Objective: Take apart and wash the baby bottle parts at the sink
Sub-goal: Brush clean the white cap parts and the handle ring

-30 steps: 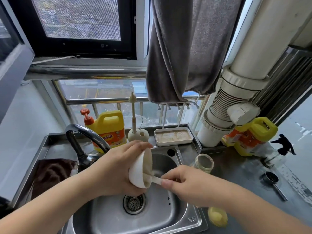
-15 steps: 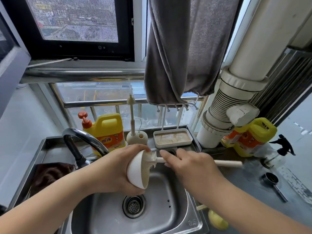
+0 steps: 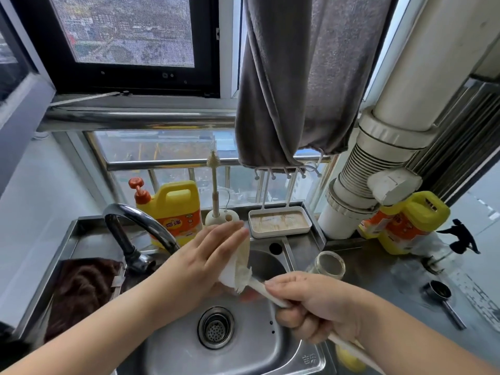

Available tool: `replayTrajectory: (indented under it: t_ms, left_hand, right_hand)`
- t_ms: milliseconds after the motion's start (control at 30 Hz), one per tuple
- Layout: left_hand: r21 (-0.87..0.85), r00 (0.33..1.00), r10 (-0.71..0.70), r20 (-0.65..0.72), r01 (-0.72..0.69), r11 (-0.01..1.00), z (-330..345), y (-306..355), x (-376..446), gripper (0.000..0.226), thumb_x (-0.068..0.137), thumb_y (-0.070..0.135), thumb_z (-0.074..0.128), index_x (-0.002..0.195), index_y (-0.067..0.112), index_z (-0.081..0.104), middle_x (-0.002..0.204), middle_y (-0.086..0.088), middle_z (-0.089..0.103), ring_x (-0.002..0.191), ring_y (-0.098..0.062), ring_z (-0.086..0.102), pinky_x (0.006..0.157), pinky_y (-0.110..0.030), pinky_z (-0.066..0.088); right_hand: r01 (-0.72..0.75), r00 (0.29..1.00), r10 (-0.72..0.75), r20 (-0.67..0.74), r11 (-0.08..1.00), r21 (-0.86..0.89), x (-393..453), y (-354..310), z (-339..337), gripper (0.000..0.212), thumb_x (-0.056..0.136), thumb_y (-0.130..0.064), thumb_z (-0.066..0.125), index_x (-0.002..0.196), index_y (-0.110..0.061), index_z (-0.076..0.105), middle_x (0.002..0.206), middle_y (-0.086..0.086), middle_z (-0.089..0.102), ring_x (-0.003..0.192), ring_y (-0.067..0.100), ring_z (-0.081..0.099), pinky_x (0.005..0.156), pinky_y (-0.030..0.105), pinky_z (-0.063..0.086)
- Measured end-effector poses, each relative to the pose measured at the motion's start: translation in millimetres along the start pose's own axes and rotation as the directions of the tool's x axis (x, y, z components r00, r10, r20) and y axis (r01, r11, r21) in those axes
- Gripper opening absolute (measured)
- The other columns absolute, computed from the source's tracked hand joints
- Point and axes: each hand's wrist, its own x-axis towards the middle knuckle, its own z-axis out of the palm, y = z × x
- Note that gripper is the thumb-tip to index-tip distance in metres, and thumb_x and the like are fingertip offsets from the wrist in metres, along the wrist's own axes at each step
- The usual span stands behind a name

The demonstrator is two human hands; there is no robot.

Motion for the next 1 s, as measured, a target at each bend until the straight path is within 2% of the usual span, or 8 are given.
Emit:
replayTrajectory:
  t_ms: [100,167,267,433,633,767,933,1000]
  left_hand:
    - [-0.266,0.982,-0.110,0.152,0.148,0.953,-3,6,-4,0.076,0.093,0.063,0.028,0.149,0.032,-0.013,0.157,0.010,-0.009,0.146,-0.009,0.001,0.115,-0.016,0.005]
    - [-0.358,0.952,-0.145,0.269,0.239,0.903,-7,8,-4,0.070,0.090,0.062,0.026,0.142,0.050,-0.019,0.152,0.026,-0.018,0.142,0.005,-0.009,0.112,-0.008,0.002]
    - [-0.401,0.926,-0.189,0.328,0.318,0.859,-16,3,4,0.079,0.082,0.062,0.048,0.139,0.062,-0.006,0.148,0.033,0.006,0.135,0.014,0.016,0.111,-0.012,0.022]
    - [-0.536,0.759,-0.255,0.599,0.617,0.576,-28,-8,22,0.102,0.046,0.060,0.084,0.131,0.060,0.027,0.128,0.020,0.051,0.117,-0.003,0.053,0.101,-0.032,0.046]
    - [-0.635,0.695,-0.147,0.704,0.708,0.311,-30,1,26,0.098,0.037,0.051,0.091,0.123,0.028,0.051,0.107,0.003,0.069,0.104,-0.017,0.064,0.083,-0.028,0.053]
    - [-0.655,0.709,-0.207,0.674,0.704,0.275,-30,7,22,0.075,0.048,0.040,0.082,0.117,0.031,0.057,0.103,0.004,0.068,0.100,-0.015,0.065,0.081,-0.029,0.054]
    - [-0.563,0.694,-0.210,0.689,0.695,0.447,-27,11,15,0.070,0.050,0.042,0.085,0.114,0.040,0.057,0.106,0.012,0.067,0.100,-0.008,0.064,0.091,-0.033,0.053]
    - [-0.574,0.691,-0.226,0.686,0.705,0.416,-24,12,10,0.072,0.048,0.043,0.087,0.114,0.039,0.058,0.107,0.010,0.067,0.100,-0.009,0.064,0.092,-0.033,0.053]
  right_hand:
    - [-0.007,0.999,0.007,-0.038,1.000,0.003,-1,3,-5,0.040,0.102,-0.035,0.033,0.084,-0.034,0.068,0.051,-0.007,0.021,0.038,0.002,0.016,0.034,0.013,0.010]
    - [-0.022,0.998,0.021,-0.065,1.000,-0.003,-2,6,-9,0.030,0.102,-0.034,0.033,0.094,-0.028,0.061,0.050,-0.008,0.024,0.038,0.002,0.017,0.034,0.013,0.010]
    - [-0.029,0.997,0.025,-0.080,0.999,-0.044,-4,5,-11,0.018,0.102,-0.035,0.036,0.102,-0.026,0.052,0.050,-0.007,0.025,0.038,0.003,0.017,0.033,0.013,0.012]
    - [0.002,0.999,-0.011,-0.042,0.977,-0.215,-10,0,-5,0.052,0.102,-0.035,0.036,0.058,-0.039,0.062,0.057,-0.001,0.024,0.041,0.007,0.019,0.039,0.018,0.011]
    - [0.053,0.996,-0.078,-0.054,0.933,-0.357,-14,1,-3,0.026,0.098,-0.038,0.045,0.093,-0.036,0.070,0.053,0.000,0.032,0.040,0.008,0.025,0.037,0.017,0.020]
    - [0.043,0.972,-0.187,-0.141,0.734,-0.677,-16,-3,0,0.023,0.096,-0.045,0.046,0.105,-0.037,0.066,0.060,-0.001,0.041,0.050,0.009,0.036,0.048,0.020,0.032]
    - [-0.064,0.883,-0.453,-0.124,0.145,-0.987,-12,-2,11,0.024,0.097,-0.047,0.036,0.110,-0.035,0.052,0.072,-0.003,0.052,0.073,0.020,0.049,0.064,0.031,0.037]
    - [-0.077,0.878,-0.455,-0.149,0.173,-0.982,-9,0,17,0.026,0.098,-0.047,0.035,0.116,-0.036,0.050,0.089,-0.001,0.061,0.086,0.024,0.055,0.065,0.030,0.035]
